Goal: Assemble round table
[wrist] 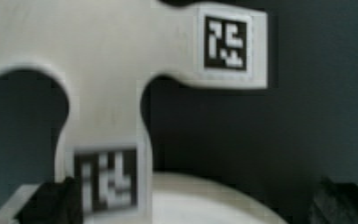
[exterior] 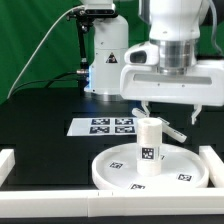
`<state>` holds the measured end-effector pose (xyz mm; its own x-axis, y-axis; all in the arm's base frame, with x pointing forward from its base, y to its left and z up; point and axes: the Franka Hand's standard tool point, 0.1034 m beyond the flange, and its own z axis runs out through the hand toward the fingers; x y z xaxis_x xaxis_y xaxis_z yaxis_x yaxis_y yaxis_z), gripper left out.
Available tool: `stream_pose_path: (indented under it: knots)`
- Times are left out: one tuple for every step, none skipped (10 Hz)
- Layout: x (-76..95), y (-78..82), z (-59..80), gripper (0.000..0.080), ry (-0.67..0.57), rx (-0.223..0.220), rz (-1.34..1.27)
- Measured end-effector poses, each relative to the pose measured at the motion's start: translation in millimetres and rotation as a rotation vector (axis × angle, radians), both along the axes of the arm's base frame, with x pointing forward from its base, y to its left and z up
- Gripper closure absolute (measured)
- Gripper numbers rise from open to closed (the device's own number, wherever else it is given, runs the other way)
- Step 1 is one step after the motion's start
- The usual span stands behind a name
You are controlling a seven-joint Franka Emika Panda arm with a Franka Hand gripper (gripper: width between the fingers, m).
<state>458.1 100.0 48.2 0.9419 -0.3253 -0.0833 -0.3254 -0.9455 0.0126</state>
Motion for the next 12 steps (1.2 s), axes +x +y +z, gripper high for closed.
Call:
stream_pose_path:
  knots:
    - [-2.8, 1.0, -5.4, 0.0150, 0.010, -0.004, -0.005]
    - [-2.7, 0.5, -6.1, 0.0150, 0.011, -0.005, -0.005]
    - [-0.6, -2.8, -8.0, 0.0150, 0.001, -0.008, -0.006]
    - [0.5, -6.3, -8.9, 0.0150, 0.001, -0.007, -0.003]
    - [4.8, -5.3, -4.4, 0.0150, -0.005, -0.003, -0.004]
    - [8.5, -5.1, -1.3, 0.0150, -0.013, -0.002, 0.012]
    - [9.3, -8.7, -1.6, 0.0150, -0.004, -0.011, 0.072]
    - [11.5, -12.1, 0.4, 0.0150, 0.012, -0.022, 0.141]
    - [15.4, -11.4, 6.3, 0.0150, 0.030, -0.025, 0.200]
    - [21.5, -8.7, 11.6, 0.0150, 0.031, -0.025, 0.216]
    - [19.9, -10.2, 8.6, 0.0150, 0.028, -0.028, 0.215]
    - [19.5, -10.5, 8.2, 0.0150, 0.029, -0.028, 0.226]
